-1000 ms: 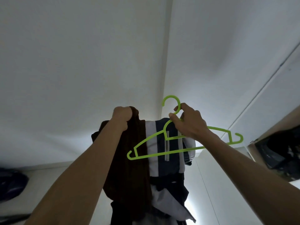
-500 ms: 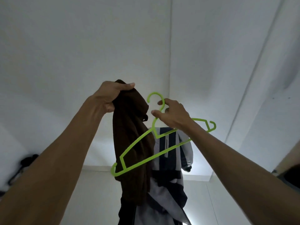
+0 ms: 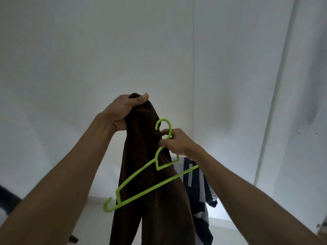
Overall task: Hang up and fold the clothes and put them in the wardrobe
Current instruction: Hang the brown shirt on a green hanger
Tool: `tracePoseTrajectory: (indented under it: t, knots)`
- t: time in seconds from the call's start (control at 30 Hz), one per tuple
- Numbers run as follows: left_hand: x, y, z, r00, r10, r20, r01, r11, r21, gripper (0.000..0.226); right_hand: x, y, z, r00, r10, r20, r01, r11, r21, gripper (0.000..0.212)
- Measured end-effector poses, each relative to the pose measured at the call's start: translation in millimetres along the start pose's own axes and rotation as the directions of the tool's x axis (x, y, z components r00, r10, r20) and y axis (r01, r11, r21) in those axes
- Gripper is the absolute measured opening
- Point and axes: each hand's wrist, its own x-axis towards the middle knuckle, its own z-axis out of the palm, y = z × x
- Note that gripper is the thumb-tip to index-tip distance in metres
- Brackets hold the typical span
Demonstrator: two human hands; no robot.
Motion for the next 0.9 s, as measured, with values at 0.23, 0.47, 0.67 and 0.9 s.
tracePoseTrajectory:
  t: [0.23,0.47,0.67,0.9]
  knots:
    - [-26,0,-68,0.984,0.032,-0.177,-0.005,0.988,0.152,0.041,4,-40,-11,0.996,-0.057,-0.071,0.062,0.995,0.078,0.035]
    - [-38,-45,-98,0.988,-0.033,-0.149,0.088,0.92,0.381,0.067,8,-81,-1,0.989,-0.148,-0.017,0.147,0.988,-0.039,0.032]
    - [-37,-43,-66,0.992,-0.106,0.071,0.06,0.878,0.475,0.039,12,-85,12,0.988,-0.153,-0.006,0.148,0.965,-0.216,0.027]
    - [-21,-50,-52,0.955,0.09,-0.283,0.198,0.517,0.833,0.014,12,-79,21,0.992,-0.114,-0.061,0.088,0.942,-0.325,0.03]
